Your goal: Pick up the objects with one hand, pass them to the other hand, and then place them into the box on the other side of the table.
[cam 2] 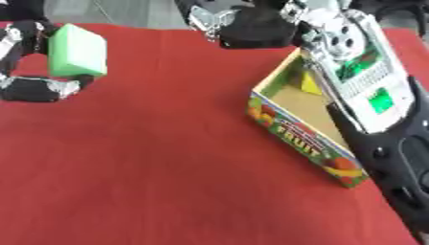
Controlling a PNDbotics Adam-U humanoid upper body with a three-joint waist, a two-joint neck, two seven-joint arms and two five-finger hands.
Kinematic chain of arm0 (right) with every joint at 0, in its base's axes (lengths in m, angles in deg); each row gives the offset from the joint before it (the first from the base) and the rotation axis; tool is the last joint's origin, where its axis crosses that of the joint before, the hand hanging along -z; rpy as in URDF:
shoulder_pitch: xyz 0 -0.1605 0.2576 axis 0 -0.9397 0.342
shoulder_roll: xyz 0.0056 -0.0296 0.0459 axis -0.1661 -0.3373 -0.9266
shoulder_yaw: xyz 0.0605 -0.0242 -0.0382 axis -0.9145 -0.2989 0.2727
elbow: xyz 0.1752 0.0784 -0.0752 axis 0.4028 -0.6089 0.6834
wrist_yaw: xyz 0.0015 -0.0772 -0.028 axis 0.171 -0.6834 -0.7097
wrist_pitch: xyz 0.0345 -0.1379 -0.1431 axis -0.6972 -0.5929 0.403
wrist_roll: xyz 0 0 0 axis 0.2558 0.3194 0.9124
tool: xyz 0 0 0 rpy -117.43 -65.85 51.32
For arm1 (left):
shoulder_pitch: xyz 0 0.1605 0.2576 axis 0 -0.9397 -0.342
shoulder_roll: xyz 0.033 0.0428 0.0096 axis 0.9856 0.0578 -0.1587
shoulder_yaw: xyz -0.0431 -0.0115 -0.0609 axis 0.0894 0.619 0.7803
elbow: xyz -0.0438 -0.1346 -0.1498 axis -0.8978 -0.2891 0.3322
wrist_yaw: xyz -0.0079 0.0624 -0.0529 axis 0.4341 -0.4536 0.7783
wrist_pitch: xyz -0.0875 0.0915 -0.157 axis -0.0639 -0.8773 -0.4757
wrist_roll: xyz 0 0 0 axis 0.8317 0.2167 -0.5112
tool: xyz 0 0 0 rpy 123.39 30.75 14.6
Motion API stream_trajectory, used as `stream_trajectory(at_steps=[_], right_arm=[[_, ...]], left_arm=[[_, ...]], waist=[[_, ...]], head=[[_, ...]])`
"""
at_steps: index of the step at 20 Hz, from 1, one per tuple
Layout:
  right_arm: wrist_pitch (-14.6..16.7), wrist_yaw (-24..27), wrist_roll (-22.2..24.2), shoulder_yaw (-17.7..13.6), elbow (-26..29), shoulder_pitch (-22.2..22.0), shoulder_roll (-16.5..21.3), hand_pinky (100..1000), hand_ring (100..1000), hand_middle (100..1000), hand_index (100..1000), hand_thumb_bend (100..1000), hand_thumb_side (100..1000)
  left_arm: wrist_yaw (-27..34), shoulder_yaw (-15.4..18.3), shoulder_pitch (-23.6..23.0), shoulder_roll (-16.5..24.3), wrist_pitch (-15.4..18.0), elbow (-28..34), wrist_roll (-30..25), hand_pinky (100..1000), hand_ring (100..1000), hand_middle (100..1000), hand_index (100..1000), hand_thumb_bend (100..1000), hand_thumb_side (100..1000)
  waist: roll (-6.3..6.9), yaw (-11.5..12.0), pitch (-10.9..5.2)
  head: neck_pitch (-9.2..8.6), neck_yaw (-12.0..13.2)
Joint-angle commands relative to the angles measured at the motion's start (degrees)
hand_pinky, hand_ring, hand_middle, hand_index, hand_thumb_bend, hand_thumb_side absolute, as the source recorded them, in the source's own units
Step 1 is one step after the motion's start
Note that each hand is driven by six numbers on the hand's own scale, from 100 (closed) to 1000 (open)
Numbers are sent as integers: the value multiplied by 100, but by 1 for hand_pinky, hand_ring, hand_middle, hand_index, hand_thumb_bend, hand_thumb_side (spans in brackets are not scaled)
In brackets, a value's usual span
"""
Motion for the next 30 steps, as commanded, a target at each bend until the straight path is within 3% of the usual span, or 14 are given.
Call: stream_trajectory(at_steps=[1,6,10,21,30], right_arm=[[2,-113,162,54,16,142,-15,826,832,730,806,190,316],[47,22,339,69,591,-167,434,828,835,736,810,208,314],[144,105,503,107,725,-248,588,829,836,738,813,222,312],[183,-188,1058,275,733,-165,496,835,849,754,826,293,295],[169,-537,1172,379,733,-68,400,838,856,763,831,320,287]], left_arm=[[80,-16,57,-31,121,14,60,665,557,469,481,136,100],[-32,-74,53,-162,302,-86,86,664,556,469,481,134,100],[-48,-112,57,-263,363,-139,106,664,556,469,481,130,100],[-258,-223,105,-520,503,-66,97,663,555,469,484,128,100],[-416,-362,142,-745,583,45,62,663,555,468,484,124,100]], waist=[[5,-2,-157],[-25,-12,-133],[-40,-15,-119],[-59,-5,-71],[-66,41,-21]], head=[[-13,-29],[-24,-35],[-17,-41],[8,-80],[30,-131]])
